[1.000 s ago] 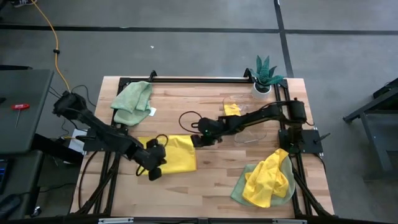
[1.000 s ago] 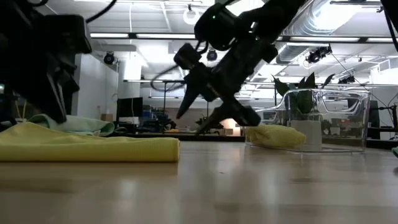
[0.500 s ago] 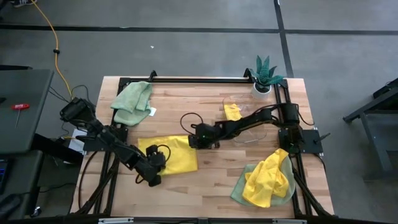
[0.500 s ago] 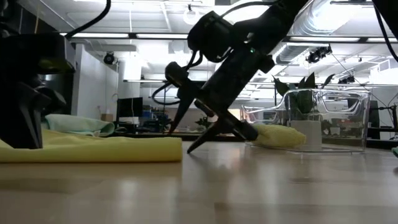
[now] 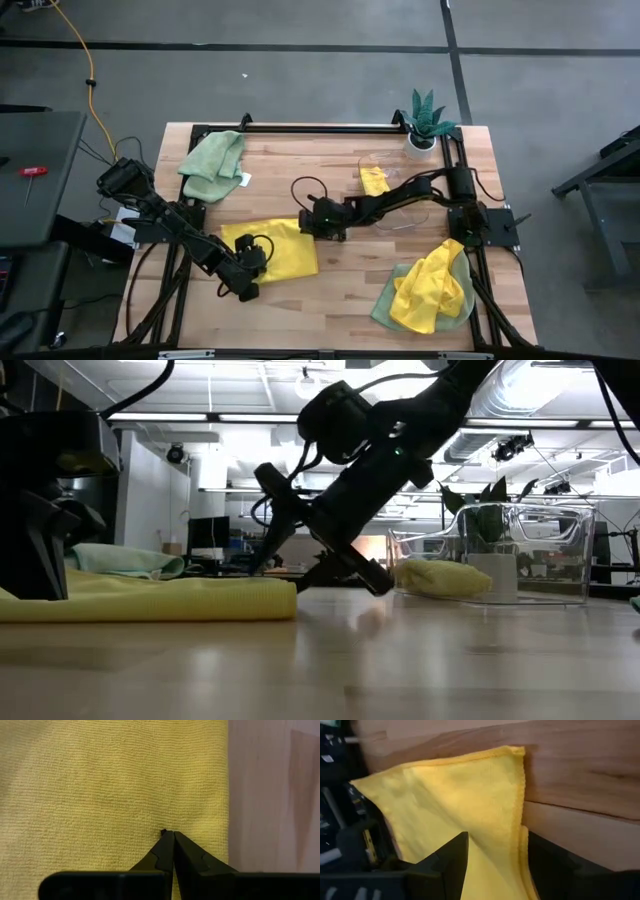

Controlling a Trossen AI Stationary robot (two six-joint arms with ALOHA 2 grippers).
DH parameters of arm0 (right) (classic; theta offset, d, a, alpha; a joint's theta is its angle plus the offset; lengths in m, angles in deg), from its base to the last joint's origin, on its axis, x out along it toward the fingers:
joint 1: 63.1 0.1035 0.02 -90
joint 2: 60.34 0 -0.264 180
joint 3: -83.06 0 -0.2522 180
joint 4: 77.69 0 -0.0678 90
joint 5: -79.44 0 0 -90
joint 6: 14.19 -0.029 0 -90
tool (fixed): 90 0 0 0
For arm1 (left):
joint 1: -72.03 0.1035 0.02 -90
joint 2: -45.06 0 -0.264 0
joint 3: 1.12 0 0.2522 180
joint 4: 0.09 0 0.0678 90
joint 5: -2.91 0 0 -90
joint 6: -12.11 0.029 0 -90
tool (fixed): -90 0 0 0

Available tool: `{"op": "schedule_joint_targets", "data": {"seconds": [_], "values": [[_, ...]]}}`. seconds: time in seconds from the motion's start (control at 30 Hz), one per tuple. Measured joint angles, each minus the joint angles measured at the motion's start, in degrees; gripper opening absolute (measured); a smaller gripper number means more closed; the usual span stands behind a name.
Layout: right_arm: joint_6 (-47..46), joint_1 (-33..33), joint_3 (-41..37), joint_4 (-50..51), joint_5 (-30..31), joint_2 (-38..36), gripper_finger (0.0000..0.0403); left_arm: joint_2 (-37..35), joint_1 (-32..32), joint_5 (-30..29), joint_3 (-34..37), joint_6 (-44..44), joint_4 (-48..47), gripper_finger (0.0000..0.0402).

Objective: Fold microfiber towels
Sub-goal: Fold the top yellow microfiber towel

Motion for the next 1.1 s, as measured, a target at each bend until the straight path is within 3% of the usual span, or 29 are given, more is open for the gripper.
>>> {"op": "schedule_joint_targets", "data": {"seconds": [0.4, 0.77, 0.93, 1.1], "values": [[2.06, -0.74, -0.05, -13.87, 1.97, -0.91, 0.0183, 0.03, -0.02, 0.22, 0.04, 0.15, 0.09, 0.0], [19.99, -3.8, -0.06, -11.91, 2.09, -7.47, 0.0183, 0.06, 0.04, 1.02, 0.09, 0.16, 0.28, 0.0], [31.02, -5.39, -0.03, -5.75, 2.23, -13.05, 0.0183, 0.06, 0.02, 1.42, 0.09, 0.15, 0.53, 0.0], [34.27, -5.27, 0.0, 6.63, 2.87, -16.74, 0.0183, 0.08, 0.02, 1.53, 0.09, 0.58, 0.55, 0.0]]}}
